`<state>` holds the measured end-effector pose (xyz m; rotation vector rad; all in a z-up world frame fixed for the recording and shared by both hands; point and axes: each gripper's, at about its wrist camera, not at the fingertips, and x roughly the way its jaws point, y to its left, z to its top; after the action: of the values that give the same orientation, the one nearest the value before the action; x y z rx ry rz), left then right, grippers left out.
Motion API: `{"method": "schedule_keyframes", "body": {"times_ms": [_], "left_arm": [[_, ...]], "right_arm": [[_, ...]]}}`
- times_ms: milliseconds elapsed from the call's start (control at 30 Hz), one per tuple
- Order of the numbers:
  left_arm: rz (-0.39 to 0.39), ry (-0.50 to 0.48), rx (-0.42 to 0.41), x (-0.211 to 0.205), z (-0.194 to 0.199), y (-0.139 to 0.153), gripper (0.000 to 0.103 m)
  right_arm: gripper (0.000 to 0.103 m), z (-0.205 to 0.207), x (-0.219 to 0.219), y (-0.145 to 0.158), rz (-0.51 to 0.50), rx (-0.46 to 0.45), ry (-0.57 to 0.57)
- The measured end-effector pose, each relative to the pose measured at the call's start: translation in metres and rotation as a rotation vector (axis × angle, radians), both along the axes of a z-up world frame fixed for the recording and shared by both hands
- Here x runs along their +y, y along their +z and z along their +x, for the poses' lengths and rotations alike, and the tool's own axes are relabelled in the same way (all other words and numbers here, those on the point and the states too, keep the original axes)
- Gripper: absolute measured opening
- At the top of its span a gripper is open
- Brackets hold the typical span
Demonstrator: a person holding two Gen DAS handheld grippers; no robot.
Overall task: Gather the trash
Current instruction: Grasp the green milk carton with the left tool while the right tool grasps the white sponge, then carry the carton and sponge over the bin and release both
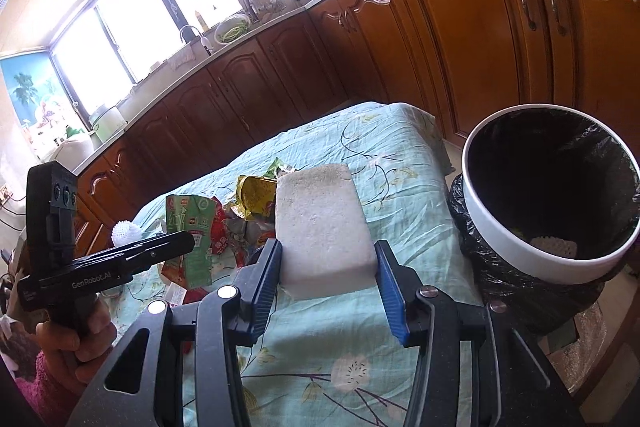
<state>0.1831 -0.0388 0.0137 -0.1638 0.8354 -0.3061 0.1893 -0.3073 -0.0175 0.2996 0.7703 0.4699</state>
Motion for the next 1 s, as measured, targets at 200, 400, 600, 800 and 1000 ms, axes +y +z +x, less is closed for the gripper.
{"method": "schedule_keyframes", "body": {"times_ms": [200, 400, 600, 800, 1000], "left_arm": [[-0.006, -0.084, -0.024, -0.039, -0.001, 0.01, 0.038], [-0.003, -0.158, -0.018, -0.078, 0.004, 0.01, 0.038], [0.004, -0.227, -0.018, -0.114, 0.014, 0.012, 0.038], [0.007, -0.287, -0.006, -0.149, 0.033, 0.012, 0.038], [0.03, -0.341, 0.006, -0.189, 0.057, 0.013, 0.038]], "right_arm": [[0.048, -0.01, -0.029, 0.004, 0.007, -0.01, -0.059], [0.048, -0.017, -0.064, 0.006, 0.003, -0.015, -0.137], [0.048, -0.019, -0.097, 0.008, 0.003, -0.021, -0.208], [0.048, -0.012, -0.12, 0.008, -0.015, -0.021, -0.259], [0.048, 0.0, -0.144, 0.005, -0.038, -0.013, -0.297]]}}
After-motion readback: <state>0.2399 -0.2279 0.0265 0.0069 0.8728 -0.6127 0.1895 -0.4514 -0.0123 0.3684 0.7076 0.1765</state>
